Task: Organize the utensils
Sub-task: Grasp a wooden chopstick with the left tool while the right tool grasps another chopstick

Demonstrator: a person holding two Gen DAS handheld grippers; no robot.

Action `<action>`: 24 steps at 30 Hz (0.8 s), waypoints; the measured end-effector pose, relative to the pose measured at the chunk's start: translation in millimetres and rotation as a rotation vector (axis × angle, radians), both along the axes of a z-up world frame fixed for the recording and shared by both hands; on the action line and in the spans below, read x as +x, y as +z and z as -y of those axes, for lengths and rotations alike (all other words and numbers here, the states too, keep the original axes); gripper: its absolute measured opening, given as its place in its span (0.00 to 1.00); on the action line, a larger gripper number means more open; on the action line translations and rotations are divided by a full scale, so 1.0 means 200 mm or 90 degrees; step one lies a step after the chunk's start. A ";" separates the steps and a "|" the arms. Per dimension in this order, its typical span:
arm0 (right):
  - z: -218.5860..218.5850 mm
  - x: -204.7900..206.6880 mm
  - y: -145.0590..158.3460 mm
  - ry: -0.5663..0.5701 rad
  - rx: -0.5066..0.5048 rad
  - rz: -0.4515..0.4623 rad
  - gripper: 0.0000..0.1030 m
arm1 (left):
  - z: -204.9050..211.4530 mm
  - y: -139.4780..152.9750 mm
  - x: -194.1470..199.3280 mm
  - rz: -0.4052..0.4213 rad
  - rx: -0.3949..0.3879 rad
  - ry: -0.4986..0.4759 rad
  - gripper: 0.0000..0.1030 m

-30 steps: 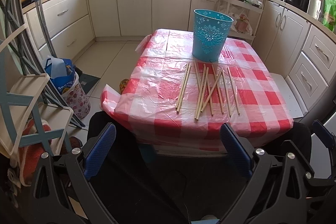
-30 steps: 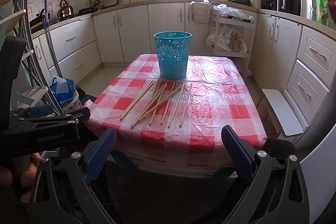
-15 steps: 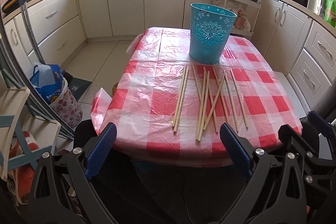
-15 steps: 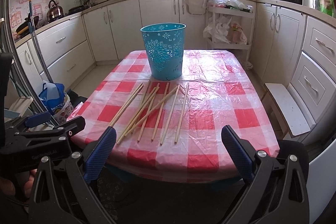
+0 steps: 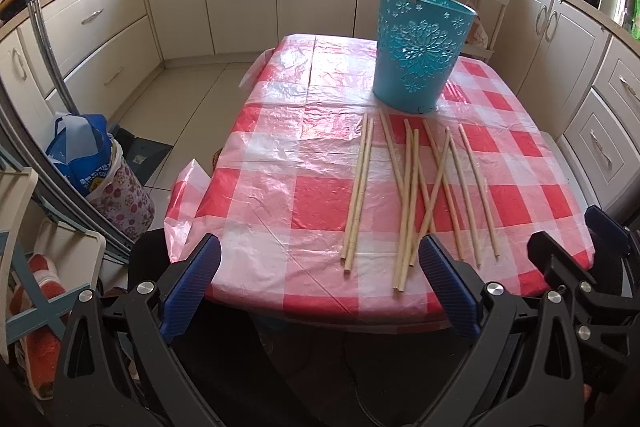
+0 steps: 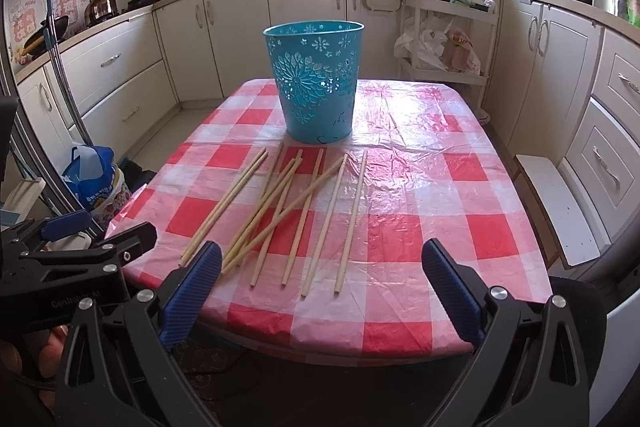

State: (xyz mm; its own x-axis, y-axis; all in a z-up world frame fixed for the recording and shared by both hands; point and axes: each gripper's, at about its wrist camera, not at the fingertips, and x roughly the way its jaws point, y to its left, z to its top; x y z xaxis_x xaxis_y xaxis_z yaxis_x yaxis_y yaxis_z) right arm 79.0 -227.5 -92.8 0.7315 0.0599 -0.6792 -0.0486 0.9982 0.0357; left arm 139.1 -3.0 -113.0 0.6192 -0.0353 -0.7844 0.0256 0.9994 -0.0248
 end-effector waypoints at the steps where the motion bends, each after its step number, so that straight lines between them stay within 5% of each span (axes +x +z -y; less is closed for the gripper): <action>1: 0.00 0.02 -0.01 0.002 -0.003 -0.001 0.93 | -0.01 -0.01 0.02 -0.004 0.002 0.002 0.92; 11: 0.10 0.30 -0.16 -0.003 -0.005 -0.054 0.58 | 0.00 -0.12 0.28 -0.023 -0.016 -0.006 0.85; 24: 0.18 0.68 -0.36 -0.027 -0.036 -0.129 0.42 | 0.17 -0.25 0.66 -0.051 0.003 -0.087 0.51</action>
State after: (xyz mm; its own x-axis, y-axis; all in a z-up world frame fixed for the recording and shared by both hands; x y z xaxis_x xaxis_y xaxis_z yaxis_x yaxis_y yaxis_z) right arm 215.5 -263.9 -165.4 0.5811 -0.0100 -0.8138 -0.0047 0.9999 -0.0157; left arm 270.8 -36.2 -163.4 0.5450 -0.1115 -0.8310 0.1596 0.9868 -0.0277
